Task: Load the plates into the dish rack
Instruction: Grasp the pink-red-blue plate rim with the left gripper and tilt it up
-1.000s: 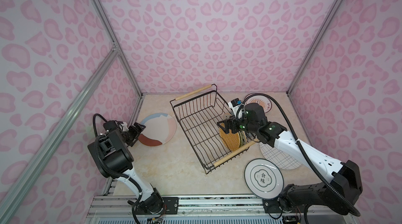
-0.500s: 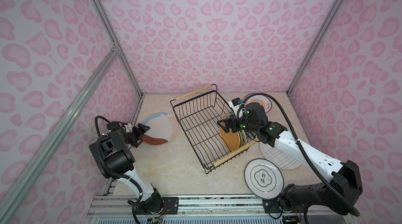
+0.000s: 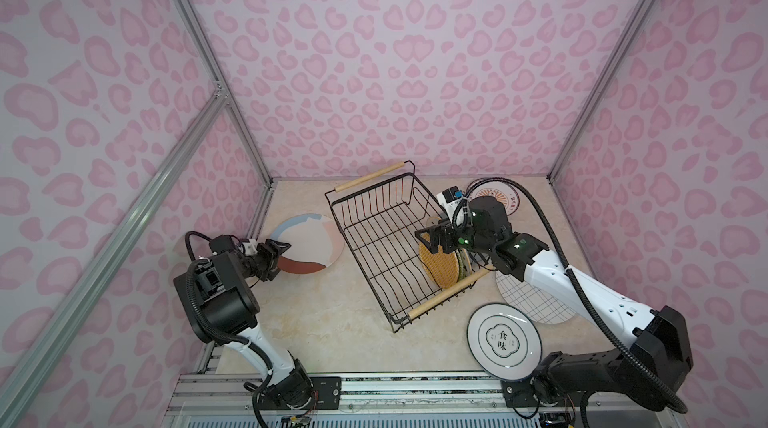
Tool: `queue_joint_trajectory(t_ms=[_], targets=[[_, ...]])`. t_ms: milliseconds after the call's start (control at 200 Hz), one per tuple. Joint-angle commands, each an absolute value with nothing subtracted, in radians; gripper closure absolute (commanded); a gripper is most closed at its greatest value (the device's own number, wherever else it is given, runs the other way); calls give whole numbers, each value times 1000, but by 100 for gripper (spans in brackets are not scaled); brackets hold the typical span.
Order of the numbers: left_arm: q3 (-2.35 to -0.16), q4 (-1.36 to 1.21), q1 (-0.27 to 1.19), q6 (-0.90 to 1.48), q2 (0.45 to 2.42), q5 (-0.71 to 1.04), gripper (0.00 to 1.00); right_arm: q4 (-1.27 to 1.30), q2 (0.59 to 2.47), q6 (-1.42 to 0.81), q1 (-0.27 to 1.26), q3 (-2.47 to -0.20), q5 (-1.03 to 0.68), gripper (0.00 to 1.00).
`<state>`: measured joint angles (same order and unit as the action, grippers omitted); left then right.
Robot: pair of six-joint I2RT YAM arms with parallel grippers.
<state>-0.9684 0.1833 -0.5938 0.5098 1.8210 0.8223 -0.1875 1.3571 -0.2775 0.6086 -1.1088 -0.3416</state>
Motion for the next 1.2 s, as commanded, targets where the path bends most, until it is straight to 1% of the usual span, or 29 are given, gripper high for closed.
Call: queue_joint_trajectory(t_ms=[0, 35, 100, 120, 130, 145, 205, 285, 345, 430, 750, 1005, 1195], targets=[[-964, 117, -589, 563, 1797, 831, 42, -181, 1359, -290, 609, -1104, -348, 6], [-959, 108, -589, 572, 1791, 826, 47, -179, 1360, -290, 609, -1104, -350, 6], [-956, 101, -588, 581, 1785, 814, 60, -180, 1361, -293, 609, -1106, -351, 6], [-956, 100, -588, 584, 1785, 812, 63, -180, 1361, -293, 610, -1106, -352, 6], [-956, 99, -588, 584, 1784, 810, 66, -179, 1362, -293, 609, -1106, -353, 6], [-954, 98, -588, 586, 1783, 809, 69, -179, 1362, -293, 609, -1107, -353, 6], [-950, 98, -588, 590, 1786, 804, 74, -180, 1361, -295, 609, -1107, -354, 6], [-945, 99, -588, 593, 1787, 801, 85, -179, 1361, -298, 610, -1107, -356, 6], [-940, 95, -588, 598, 1789, 802, 87, -180, 1362, -300, 609, -1107, -357, 6], [-937, 97, -588, 601, 1787, 802, 96, -179, 1360, -302, 608, -1107, -359, 6], [-891, 133, -594, 613, 1705, 745, 97, -177, 1355, -309, 609, -1107, -362, 6], [-824, 191, -652, 603, 1649, 661, 97, -176, 1355, -317, 611, -1109, -369, 6], [-819, 255, -656, 613, 1542, 601, 96, -178, 1357, -323, 612, -1112, -373, 6]])
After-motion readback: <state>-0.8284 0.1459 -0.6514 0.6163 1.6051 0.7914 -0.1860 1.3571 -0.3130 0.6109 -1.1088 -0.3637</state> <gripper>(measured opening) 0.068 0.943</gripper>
